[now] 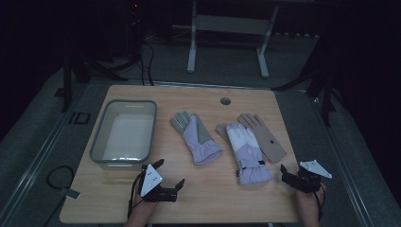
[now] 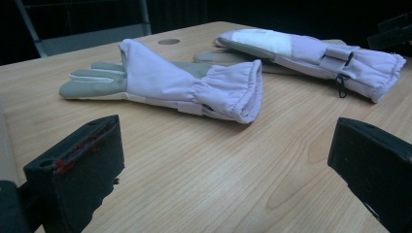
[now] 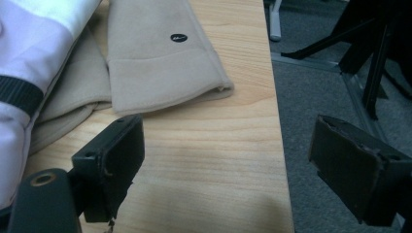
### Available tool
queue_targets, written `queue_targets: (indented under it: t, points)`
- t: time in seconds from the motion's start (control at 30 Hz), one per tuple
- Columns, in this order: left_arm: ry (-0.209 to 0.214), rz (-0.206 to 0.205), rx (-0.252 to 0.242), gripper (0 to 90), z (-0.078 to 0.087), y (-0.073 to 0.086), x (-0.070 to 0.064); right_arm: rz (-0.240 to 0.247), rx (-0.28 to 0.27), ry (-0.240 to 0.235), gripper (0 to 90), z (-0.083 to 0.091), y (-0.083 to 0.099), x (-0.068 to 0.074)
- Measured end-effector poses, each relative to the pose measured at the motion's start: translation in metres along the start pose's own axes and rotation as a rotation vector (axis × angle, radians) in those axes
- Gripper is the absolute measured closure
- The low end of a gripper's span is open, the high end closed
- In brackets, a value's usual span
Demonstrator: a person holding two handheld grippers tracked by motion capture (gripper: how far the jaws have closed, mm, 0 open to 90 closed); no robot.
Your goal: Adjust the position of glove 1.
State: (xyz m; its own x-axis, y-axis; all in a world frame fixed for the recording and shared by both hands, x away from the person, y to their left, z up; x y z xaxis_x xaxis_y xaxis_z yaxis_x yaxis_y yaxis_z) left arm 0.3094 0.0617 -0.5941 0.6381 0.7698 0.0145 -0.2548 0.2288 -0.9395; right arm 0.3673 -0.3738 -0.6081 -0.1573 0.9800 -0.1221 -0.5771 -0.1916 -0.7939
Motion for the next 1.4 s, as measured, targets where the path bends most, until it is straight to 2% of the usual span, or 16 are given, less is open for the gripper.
queue_targets:
  t: [0.1,0.23,0.33,0.37,0.43,0.57,0.63,0.67,0.73,0.87,0.9,1.1,1.17,1.2,1.27,1.4]
  points:
    - [-0.013,0.011,-0.003,0.0,0.000,0.000,0.001,0.000,-0.005,-0.006,12.2,0.001,0.000,0.001]
    - [-0.025,0.000,0.000,0.0,0.000,0.000,0.001,0.002,-0.005,-0.018,11.8,0.003,-0.001,0.002]
    - [-0.024,-0.011,-0.006,0.0,0.000,-0.001,-0.001,0.011,0.040,-0.042,13.5,0.005,0.000,0.003]
    - [-0.022,-0.009,-0.008,0.0,0.000,-0.001,-0.001,0.009,0.052,-0.070,13.2,0.006,0.000,0.005]
    - [-0.021,-0.001,-0.008,0.0,0.000,-0.001,-0.001,0.022,0.071,-0.079,12.6,0.008,-0.001,0.004]
    - [-0.022,0.002,-0.012,0.0,0.000,-0.001,0.000,0.010,0.078,-0.095,14.3,0.012,-0.007,0.001]
    - [-0.021,0.000,-0.013,0.0,0.000,-0.001,-0.001,-0.005,0.132,-0.194,13.8,0.010,-0.008,0.006]
    - [-0.019,-0.001,-0.010,0.0,0.000,-0.001,-0.001,-0.017,0.140,-0.222,14.5,0.010,-0.010,0.008]
    - [-0.016,0.005,-0.009,0.0,0.000,-0.001,0.000,-0.025,0.114,-0.227,14.6,0.011,-0.018,0.008]
    - [-0.010,0.013,-0.009,0.0,0.000,-0.001,0.000,0.028,0.025,-0.206,13.7,0.019,-0.044,0.012]
    - [-0.010,0.012,-0.008,0.0,0.000,-0.001,0.000,0.054,0.027,-0.203,13.7,0.020,-0.051,0.015]
    - [-0.005,0.019,-0.004,0.0,-0.001,-0.001,0.000,0.031,0.068,-0.284,12.5,0.018,-0.077,0.035]
    - [0.000,0.023,-0.004,0.0,-0.001,-0.001,0.001,0.020,0.067,-0.261,13.0,0.014,-0.087,0.039]
    - [0.001,0.029,-0.003,0.0,-0.001,0.000,0.001,0.025,0.068,-0.272,11.6,0.014,-0.089,0.043]
    - [0.004,0.037,-0.004,0.0,-0.001,-0.001,0.001,0.012,0.062,-0.329,10.9,0.013,-0.096,0.055]
    - [0.006,0.040,-0.006,0.0,-0.001,-0.001,0.002,0.042,0.080,-0.338,10.9,0.007,-0.107,0.074]
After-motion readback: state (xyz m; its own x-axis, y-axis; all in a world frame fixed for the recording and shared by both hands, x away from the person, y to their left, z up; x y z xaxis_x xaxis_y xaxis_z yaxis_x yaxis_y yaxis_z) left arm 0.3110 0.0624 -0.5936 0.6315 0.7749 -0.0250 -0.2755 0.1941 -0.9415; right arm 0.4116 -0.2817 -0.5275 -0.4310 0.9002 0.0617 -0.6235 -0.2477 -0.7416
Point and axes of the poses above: each handheld gripper's, and its own axes: z roughly backward along the jaws, y roughly out of its underside, x roughly to its left, the point moved 10 cm from there along -z, roughly forward along the jaws, and after that the axes turned 4 degrees about x, right-handed, at the moved point
